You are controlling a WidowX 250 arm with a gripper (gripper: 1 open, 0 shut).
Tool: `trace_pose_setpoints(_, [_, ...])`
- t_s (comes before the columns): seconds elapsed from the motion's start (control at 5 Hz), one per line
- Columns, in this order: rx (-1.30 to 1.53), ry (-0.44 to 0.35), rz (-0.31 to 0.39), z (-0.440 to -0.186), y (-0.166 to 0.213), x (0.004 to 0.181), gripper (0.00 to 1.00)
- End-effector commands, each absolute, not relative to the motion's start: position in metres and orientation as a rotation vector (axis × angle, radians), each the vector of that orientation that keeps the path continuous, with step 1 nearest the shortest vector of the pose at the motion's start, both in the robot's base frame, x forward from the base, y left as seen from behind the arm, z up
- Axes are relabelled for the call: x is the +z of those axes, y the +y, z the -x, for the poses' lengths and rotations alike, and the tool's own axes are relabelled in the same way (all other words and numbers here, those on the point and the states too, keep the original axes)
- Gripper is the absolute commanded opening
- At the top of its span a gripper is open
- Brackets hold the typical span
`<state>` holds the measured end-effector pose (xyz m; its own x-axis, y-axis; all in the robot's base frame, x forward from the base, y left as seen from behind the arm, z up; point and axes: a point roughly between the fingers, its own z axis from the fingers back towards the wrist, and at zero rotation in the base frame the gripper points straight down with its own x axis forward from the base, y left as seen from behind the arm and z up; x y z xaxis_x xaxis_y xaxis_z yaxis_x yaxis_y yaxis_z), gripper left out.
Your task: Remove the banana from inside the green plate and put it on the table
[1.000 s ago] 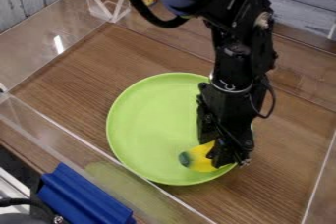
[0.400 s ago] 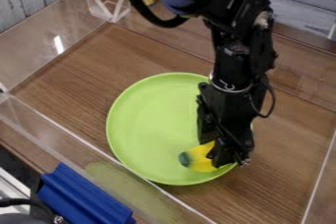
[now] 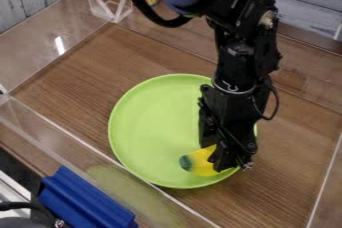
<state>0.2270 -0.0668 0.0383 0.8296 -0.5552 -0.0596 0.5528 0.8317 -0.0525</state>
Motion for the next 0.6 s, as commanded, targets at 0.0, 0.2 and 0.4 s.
trace_pose_setpoints(0.0, [-0.583,-0.002,0.028,-0.2394,-0.0667,0.058,0.0])
trace_pose_setpoints(0.2, [-0.583,0.002,0.027,-0.2387,-0.0656,0.0601,0.0])
trace_pose_setpoints(0.4, [-0.572,0.006,0.025,-0.2383,-0.0636,0.0643,0.0])
